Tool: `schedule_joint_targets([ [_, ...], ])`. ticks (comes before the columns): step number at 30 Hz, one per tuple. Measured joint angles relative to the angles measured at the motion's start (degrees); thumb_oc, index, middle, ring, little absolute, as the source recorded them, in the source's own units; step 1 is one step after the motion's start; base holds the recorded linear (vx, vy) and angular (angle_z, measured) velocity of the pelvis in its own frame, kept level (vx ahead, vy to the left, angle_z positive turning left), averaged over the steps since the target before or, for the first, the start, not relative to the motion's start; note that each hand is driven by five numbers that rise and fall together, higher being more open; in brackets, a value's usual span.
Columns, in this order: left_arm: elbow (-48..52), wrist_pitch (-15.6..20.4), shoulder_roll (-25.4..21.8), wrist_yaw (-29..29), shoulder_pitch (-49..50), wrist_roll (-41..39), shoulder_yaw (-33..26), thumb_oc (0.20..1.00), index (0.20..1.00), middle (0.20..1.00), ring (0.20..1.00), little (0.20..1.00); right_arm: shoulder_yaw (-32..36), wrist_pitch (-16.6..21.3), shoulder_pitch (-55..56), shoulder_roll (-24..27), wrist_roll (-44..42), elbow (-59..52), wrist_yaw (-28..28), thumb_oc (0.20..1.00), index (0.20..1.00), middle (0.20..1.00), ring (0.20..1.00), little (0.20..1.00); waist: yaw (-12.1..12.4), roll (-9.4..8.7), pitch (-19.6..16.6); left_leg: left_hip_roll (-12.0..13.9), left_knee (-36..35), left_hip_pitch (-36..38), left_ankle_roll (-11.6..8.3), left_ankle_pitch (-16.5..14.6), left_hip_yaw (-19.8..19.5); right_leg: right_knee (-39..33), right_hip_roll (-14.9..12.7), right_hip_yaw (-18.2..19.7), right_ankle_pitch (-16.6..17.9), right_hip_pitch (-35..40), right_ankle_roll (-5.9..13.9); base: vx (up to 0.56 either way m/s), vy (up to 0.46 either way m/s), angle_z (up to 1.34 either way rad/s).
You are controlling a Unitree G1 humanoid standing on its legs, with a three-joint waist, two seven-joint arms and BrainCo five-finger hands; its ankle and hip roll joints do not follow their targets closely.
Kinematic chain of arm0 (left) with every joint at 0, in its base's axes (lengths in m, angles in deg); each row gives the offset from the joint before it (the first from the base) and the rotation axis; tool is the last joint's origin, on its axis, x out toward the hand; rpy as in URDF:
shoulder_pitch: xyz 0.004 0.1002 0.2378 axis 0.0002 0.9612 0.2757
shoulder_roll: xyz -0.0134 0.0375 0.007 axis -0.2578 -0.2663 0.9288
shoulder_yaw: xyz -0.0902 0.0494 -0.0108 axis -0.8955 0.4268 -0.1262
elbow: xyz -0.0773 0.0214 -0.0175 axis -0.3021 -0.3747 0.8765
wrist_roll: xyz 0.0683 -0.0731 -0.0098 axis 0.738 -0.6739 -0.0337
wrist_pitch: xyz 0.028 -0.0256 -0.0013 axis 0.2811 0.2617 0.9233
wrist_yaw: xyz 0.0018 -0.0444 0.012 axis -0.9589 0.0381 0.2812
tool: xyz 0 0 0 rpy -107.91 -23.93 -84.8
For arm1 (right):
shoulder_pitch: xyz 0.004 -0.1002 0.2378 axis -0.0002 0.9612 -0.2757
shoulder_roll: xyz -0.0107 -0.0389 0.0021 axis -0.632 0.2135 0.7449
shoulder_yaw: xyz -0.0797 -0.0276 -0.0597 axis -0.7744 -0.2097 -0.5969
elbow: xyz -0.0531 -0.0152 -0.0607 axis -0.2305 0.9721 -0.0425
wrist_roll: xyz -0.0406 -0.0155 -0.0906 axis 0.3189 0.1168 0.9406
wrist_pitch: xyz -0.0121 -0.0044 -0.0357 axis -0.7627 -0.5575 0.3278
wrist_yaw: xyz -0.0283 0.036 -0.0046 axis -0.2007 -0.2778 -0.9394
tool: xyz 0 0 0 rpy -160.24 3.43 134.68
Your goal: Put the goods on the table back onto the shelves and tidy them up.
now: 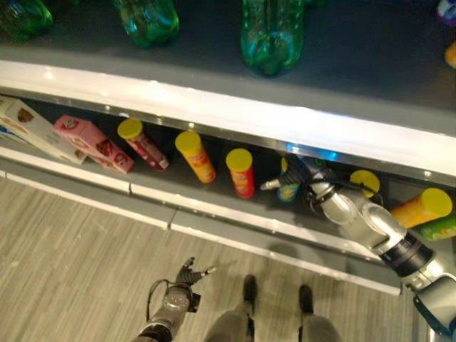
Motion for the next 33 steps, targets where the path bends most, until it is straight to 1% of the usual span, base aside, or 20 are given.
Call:
schedule_joint_targets([
  [3, -0.02, 0.09, -0.13, 0.1, 0.31, 1.46, -0.05, 1.0, 1.0, 1.0, 1.0, 1.0, 1.65, 0.83, 6.62, 1.79, -2.28, 0.15, 2.14, 1.0, 1.0, 1.0, 1.0, 1.0, -2.23, -0.27, -0.78, -0.37, -0.02, 0.74, 0.14, -0.49, 0.77, 0.08, -0.5, 0.38, -0.09, 0.34, 0.16, 0.05, 0.11, -0.12],
  [6, -0.9, 0.01, -0.46, 0.6, 1.13, 2.7, -0.14, 1.0, 1.0, 1.0, 1.0, 1.0, 12.65, 0.0, 22.47, 10.04, -2.87, 3.56, 3.29, 1.0, 1.0, 1.0, 1.0, 1.0, -3.7, -1.06, -1.21, -0.68, -0.03, 1.04, 1.23, -1.02, 1.58, 2.94, -1.0, 0.71, -0.69, -1.18, 0.94, 0.02, 0.086, -0.24],
  [7, -2.26, -0.16, -0.51, 1.08, 2.16, 4.04, -0.05, 1.0, 1.0, 1.0, 1.0, 1.0, 14.51, -0.12, 24.14, 10.3, -2.89, 4.16, 3.18, 1.0, 1.0, 1.0, 1.0, 1.0, -6.16, -1.92, -1.35, -0.73, -0.03, 0.99, 1.36, -1.08, 2.82, 2.88, -1.13, 1.93, -0.73, -1.83, 1.09, 0.01, 0.093, -0.37],
  [9, -2.12, -0.18, -0.43, 1.17, 1.78, 4.49, 0.08, 1.0, 1.0, 1.0, 1.0, 1.0, 15.17, 0.01, 25.85, 10.4, -2.78, 4.11, 3.15, 1.0, 1.0, 1.0, 1.0, 1.0, -6.78, -2.25, -1.32, -0.62, 0.01, 1.18, 1.43, -1.03, 3.04, 3.03, -0.84, 1.97, -0.68, -2.07, 1.11, 0.0, 0.042, -0.05],
  [10, -1.2, -0.11, -0.35, 1.63, 0.82, 4.91, -0.02, 1.0, 1.0, 1.0, 1.0, 1.0, 24.07, 1.71, 34.58, 9.95, -1.78, 2.26, 2.38, 1.0, 1.0, 1.0, 1.0, 1.0, -5.79, -2.01, -1.38, -0.1, -0.01, 0.56, 1.44, -1.02, 3.98, 4.38, -0.85, 1.35, -1.39, -2.91, 1.4, 0.0, -0.02, 0.21],
  [11, -0.69, 0.12, -0.92, 1.58, 1.39, 4.87, -1.0, 1.0, 1.0, 1.0, 1.0, 1.0, 31.11, 0.21, 40.07, 10.01, -1.77, 3.45, 0.97, 1.0, 1.0, 1.0, 1.0, 1.0, -6.01, -2.63, -1.26, 0.23, -0.01, 0.33, 1.48, -0.99, 4.82, 4.75, -0.85, 0.85, -1.81, -3.09, 1.44, 0.0, -0.034, 0.0],
  [13, -1.7, -0.42, -2.24, 2.16, 2.54, 4.88, -1.07, 1.0, 1.0, 1.0, 1.0, 1.0, 36.2, -1.76, 40.98, 10.06, -1.76, 4.11, -1.71, 1.0, 1.0, 1.0, 1.0, 1.0, -9.94, -4.26, -1.22, 0.63, -0.02, -0.42, 1.52, -1.02, 6.01, 3.69, -0.54, 1.93, -0.91, -3.91, 1.4, -0.03, -0.084, -0.27],
  [15, -1.31, -0.38, -1.79, 2.22, -0.2, 4.88, -0.55, 1.0, 1.0, 1.0, 1.0, 1.0, 37.4, -1.37, 43.94, 9.46, -1.81, 3.71, -3.22, 1.0, 1.0, 1.0, 1.0, 1.0, -11.03, -5.29, -0.99, 1.97, 0.01, -0.44, 1.31, -0.85, 6.65, 3.81, 0.35, 1.8, -0.18, -4.44, 1.9, -0.09, -0.146, -0.3],
  [16, -1.08, -0.43, -2.14, 2.23, -1.51, 4.88, -0.02, 1.0, 1.0, 1.0, 1.0, 1.0, 37.62, -1.17, 44.55, 8.36, -1.83, 2.72, -3.39, 1.0, 1.0, 1.0, 1.0, 1.0, -10.5, -5.42, -0.94, 4.18, 0.27, -1.16, 1.82, -0.29, 8.77, 2.57, 2.11, 1.31, 3.13, -5.65, 3.23, -0.11, -0.059, -0.95],
  [17, -0.58, -0.94, -2.4, 2.23, -2.23, 4.89, 1.0, 1.0, 1.0, 1.0, 1.0, 1.0, 38.69, -0.93, 44.62, 7.15, -1.88, 1.11, -4.24, 1.0, 1.0, 1.0, 1.0, 1.0, -10.44, -5.97, -0.56, 7.23, 0.31, -1.85, 2.35, 0.16, 12.17, 1.86, 3.09, -2.57, 3.95, -6.37, 3.18, -0.08, -0.03, -1.26],
  [18, -0.09, -1.19, -2.54, 2.2, -2.4, 4.87, 1.17, 1.0, 1.0, 1.0, 1.0, 1.0, 38.55, -1.01, 43.71, 6.3, -1.9, 1.18, -4.74, 1.0, 1.0, 1.0, 1.0, 1.0, -10.2, -5.2, -0.23, 10.52, 0.38, -2.12, 1.51, 0.74, 14.26, 8.02, 2.58, -7.03, 0.82, -7.14, 1.94, -0.07, -0.065, -1.53],
  [20, 0.59, -1.22, -4.37, 2.23, -1.61, 4.87, 1.17, 1.0, 1.0, 1.0, 1.0, 1.0, 37.05, -1.06, 41.71, 5.34, -1.93, 1.31, -4.74, 1.0, 1.0, 1.0, 1.0, 1.0, -6.7, -6.12, -0.65, 14.91, 0.51, -0.45, 1.44, 0.72, 21.18, 14.94, -0.19, -9.9, -1.94, -7.98, 2.08, -0.04, -0.091, -1.98],
  [21, 0.83, -1.49, -5.6, 2.24, 0.52, 4.88, 0.74, 1.0, 1.0, 1.0, 1.0, 1.0, 36.88, -0.54, 39.1, 5.5, -2.05, 0.41, -4.99, 1.0, 1.0, 1.0, 1.0, 1.0, -4.79, -7.94, -2.18, 16.12, 0.59, 1.2, 1.36, 0.59, 26.35, 15.18, -4.79, -10.49, -0.68, -7.23, 2.09, 0.02, -0.087, -2.03],
  [22, 1.44, -1.53, -6.45, 2.2, 1.15, 4.88, 0.55, 1.0, 1.0, 1.0, 1.0, 1.0, 37.01, -0.43, 38.38, 5.89, -2.29, -0.25, -5.33, 1.0, 1.0, 1.0, 1.0, 1.0, -5.13, -9.74, -3.27, 15.86, 1.05, 1.49, 0.34, -0.1, 27.16, 13.69, -6.6, -10.85, 4.06, -5.89, -0.02, 0.02, -0.136, -1.6],
  [23, 1.18, -1.56, -7.56, 2.19, 1.55, 4.88, -0.48, 1.0, 1.0, 1.0, 1.0, 1.0, 37.04, -0.2, 37.47, 5.66, -2.33, -0.39, -5.83, 1.0, 1.0, 1.0, 1.0, 1.0, -5.09, -11.43, -4.44, 15.69, 0.88, 1.95, 0.1, -0.05, 27.96, 11.46, -6.86, -9.85, 4.94, -5.32, 1.82, 0.03, -0.131, -0.85],
  [24, 1.15, -1.57, -7.28, 2.18, 1.48, 4.88, -1.24, 1.0, 1.0, 1.0, 1.0, 1.0, 37.03, -0.41, 36.77, 5.99, -2.34, -0.28, -5.81, 1.0, 1.0, 1.0, 1.0, 1.0, -4.93, -11.76, -4.86, 16.11, 0.83, 2.15, 0.11, -0.08, 27.48, 8.75, -5.8, -10.08, 4.34, -4.69, 1.63, -0.07, -0.154, -1.2],
  [25, 1.14, -1.52, -6.17, 2.31, 1.03, 4.87, -1.18, 1.0, 1.0, 1.0, 1.0, 1.0, 37.05, -0.49, 34.39, 7.38, -2.33, -0.26, -5.73, 1.0, 1.0, 1.0, 1.0, 1.0, -4.93, -10.78, -5.19, 16.52, 0.41, 2.51, -0.44, -0.48, 27.31, 4.8, -4.34, -9.12, 4.35, -5.09, 1.62, -0.09, -0.168, -1.23],
  [27, 1.32, -1.53, -4.96, 2.34, 0.67, 4.87, -2.4, 1.0, 1.0, 1.0, 1.0, 1.0, 37.19, -0.73, 34.35, 8.47, -2.34, -0.13, -5.69, 1.0, 1.0, 1.0, 1.0, 1.0, -5.8, -9.8, -5.73, 16.84, 0.42, 2.33, -1.12, -0.92, 27.61, 2.32, -3.77, -9.05, 4.35, -5.29, 1.62, -0.1, -0.17, -0.81],
  [28, 1.37, -1.51, -4.66, 2.37, 0.16, 4.87, -2.39, 1.0, 1.0, 1.0, 1.0, 1.0, 37.61, -1.07, 35.75, 9.73, -2.33, -0.19, -5.61, 1.0, 1.0, 1.0, 1.0, 1.0, -6.21, -9.09, -6.14, 17.02, 0.43, 2.71, -2.36, -0.83, 27.89, 1.65, -3.51, -9.18, 4.36, -5.4, 1.62, -0.12, -0.152, -0.37],
  [33, 2.11, -1.48, -5.02, 2.33, -0.28, 4.88, -3.32, 1.0, 1.0, 1.0, 1.0, 1.0, 42.19, -1.01, 40.61, 10.43, -2.33, -0.7, -5.61, 1.0, 1.0, 1.0, 1.0, 1.0, -6.54, -9.36, -8.65, 16.58, 0.45, 2.72, -3.78, -0.32, 29.97, 1.43, -3.63, -6.85, 4.97, -7.56, 1.36, -0.07, -0.091, -0.28],
])
